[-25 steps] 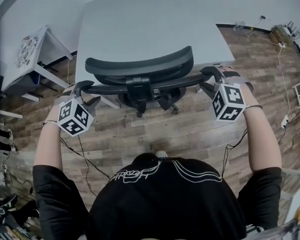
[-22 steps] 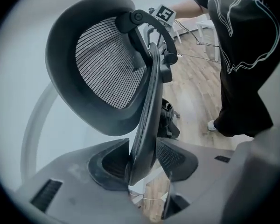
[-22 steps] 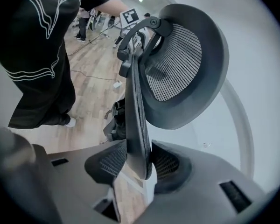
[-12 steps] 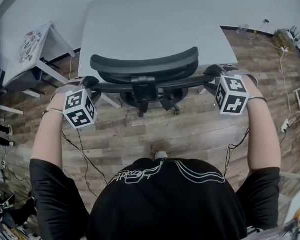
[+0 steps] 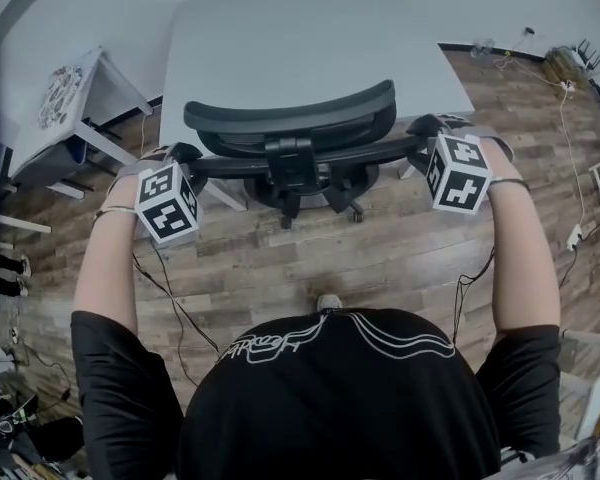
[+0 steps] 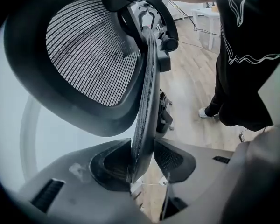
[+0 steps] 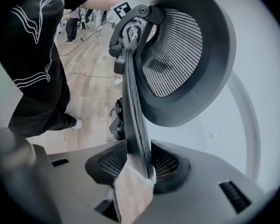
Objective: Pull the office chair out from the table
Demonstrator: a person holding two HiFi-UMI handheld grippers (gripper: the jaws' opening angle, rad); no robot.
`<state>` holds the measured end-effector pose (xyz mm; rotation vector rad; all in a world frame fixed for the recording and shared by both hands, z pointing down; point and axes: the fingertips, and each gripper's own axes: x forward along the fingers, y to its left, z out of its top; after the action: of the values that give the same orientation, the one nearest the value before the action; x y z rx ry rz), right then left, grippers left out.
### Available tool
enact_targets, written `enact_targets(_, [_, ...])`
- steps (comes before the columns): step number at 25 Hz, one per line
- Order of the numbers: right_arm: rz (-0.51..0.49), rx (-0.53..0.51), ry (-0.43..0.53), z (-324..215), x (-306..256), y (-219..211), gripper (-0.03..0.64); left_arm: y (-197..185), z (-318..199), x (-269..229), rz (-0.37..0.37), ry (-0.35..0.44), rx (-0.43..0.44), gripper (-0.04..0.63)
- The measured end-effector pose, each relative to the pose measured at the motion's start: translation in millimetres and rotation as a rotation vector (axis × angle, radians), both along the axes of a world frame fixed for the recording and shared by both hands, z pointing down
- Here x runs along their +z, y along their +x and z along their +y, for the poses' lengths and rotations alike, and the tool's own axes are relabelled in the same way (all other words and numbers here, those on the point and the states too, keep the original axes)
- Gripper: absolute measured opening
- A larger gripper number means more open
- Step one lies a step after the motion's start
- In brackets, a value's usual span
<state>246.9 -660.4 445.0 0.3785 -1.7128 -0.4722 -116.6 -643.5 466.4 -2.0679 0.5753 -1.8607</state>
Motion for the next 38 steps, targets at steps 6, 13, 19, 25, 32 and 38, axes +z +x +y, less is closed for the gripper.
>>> enact_targets(6, [0.028,0.03,-0.039,4,2,1,0.176,0,-1,1,-0.015,-0.001,-0.018,0.143])
enact_targets(13, [0.015,0.038,-0.071,12,0,2,0.175,3,-4,-1,-0.008,0.009,-0.04,0.152])
enact_targets(19, [0.007,0.046,-0.048,67,-3,-5,0.175,-3,42,-6,-0.006,0.03,-0.027,0.156])
enact_targets(25, [-0.023,0.065,0.039,131,8,-17,0.181,-16,111,6,0.013,0.061,-0.025,0.16])
enact_targets(32, [-0.021,0.103,0.051,178,13,-11,0.189,-9,168,9,0.022,0.056,-0.034,0.161])
enact_targets(38, [-0.022,0.113,0.068,233,23,-22,0.192,-22,222,23,-0.007,0.067,-0.04,0.161])
